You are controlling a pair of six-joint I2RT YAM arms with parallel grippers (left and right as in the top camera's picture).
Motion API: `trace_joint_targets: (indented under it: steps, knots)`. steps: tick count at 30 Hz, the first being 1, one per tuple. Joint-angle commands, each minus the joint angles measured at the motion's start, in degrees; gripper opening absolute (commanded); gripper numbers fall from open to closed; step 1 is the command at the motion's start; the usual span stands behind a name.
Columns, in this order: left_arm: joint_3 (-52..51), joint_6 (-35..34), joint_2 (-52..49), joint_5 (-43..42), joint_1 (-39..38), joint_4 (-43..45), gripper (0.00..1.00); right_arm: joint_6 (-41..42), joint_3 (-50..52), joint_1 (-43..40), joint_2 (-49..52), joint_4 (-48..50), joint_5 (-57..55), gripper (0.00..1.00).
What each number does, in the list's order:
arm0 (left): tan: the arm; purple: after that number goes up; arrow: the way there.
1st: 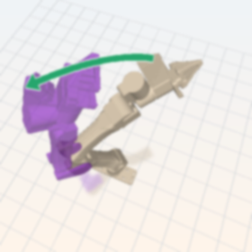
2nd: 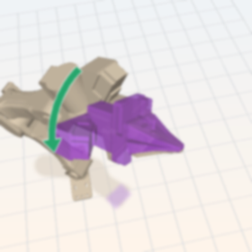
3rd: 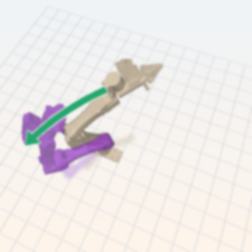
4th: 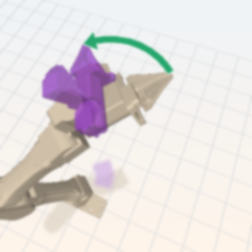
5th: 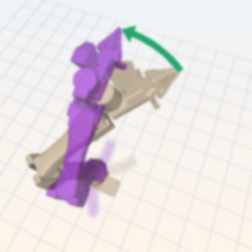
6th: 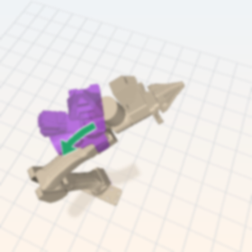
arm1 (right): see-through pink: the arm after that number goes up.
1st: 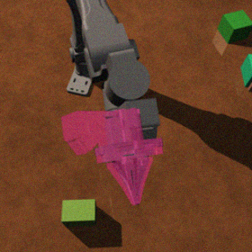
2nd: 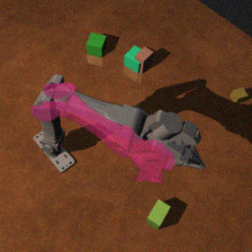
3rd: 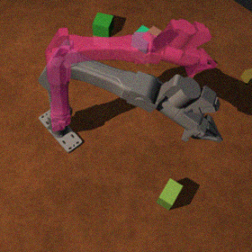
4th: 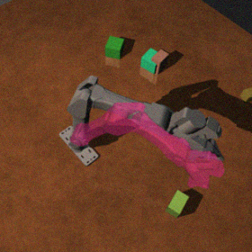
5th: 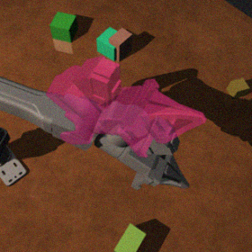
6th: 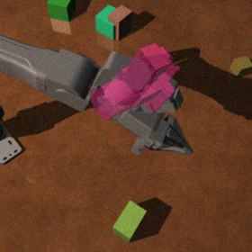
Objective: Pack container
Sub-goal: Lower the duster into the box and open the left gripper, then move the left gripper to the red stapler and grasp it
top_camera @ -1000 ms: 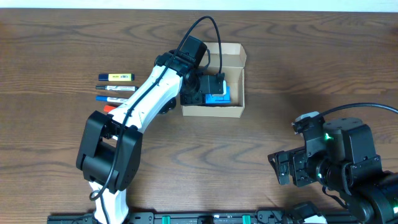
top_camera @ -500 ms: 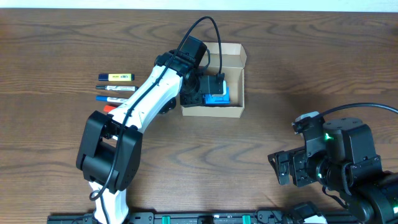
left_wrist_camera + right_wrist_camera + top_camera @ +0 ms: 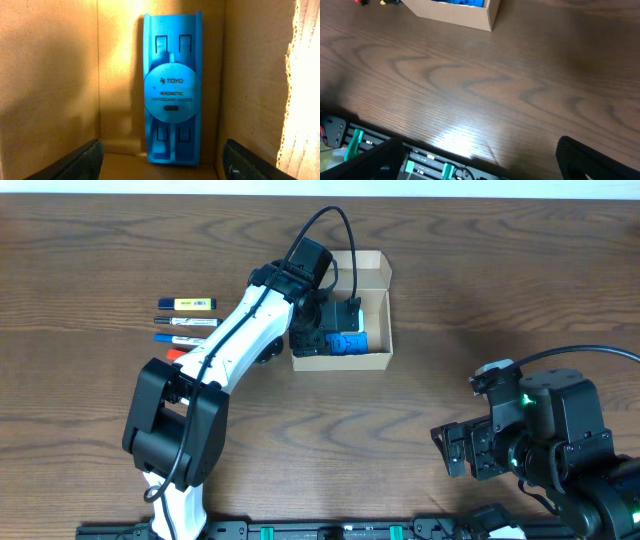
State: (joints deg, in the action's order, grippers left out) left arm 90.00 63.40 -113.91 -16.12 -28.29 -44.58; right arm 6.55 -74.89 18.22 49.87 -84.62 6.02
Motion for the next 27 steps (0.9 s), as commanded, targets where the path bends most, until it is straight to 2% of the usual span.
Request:
trace_joint_targets:
  steps: [1, 6, 13, 18, 21, 24, 27]
  knots:
    - [2.9, -2.7, 2.1, 0.0, 0.0, -0.3, 0.76, 0.5, 0.1, -0.5, 0.0, 0.0, 0.2, 0.99]
    - [9.5, -12.7, 6.4, 0.8, 0.0, -2.1, 0.77, 0.5, 0.1, -0.5, 0.0, 0.0, 0.2, 0.99]
    - [14.1, -36.7, 14.8, 10.9, 3.7, -9.0, 0.78, 0.5, 0.1, -0.5, 0.0, 0.0, 0.2, 0.99]
    - [14.1, -57.3, 19.0, 11.6, 14.1, -17.5, 0.78, 0.5, 0.1, -0.5, 0.0, 0.0, 0.2, 0.99]
    - [14.0, -65.9, 19.3, 11.6, 21.1, -23.4, 0.78, 0.5, 0.1, -0.5, 0.0, 0.0, 0.2, 0.99]
    - [13.4, -71.5, 19.1, 11.1, 27.7, -27.2, 0.78, 0.5, 0.1, -0.5, 0.0, 0.0, 0.2, 0.99]
    - [11.4, -73.5, 19.1, 6.6, 32.6, -27.8, 0.78, 0.5, 0.1, -0.5, 0.0, 0.0, 0.2, 0.99]
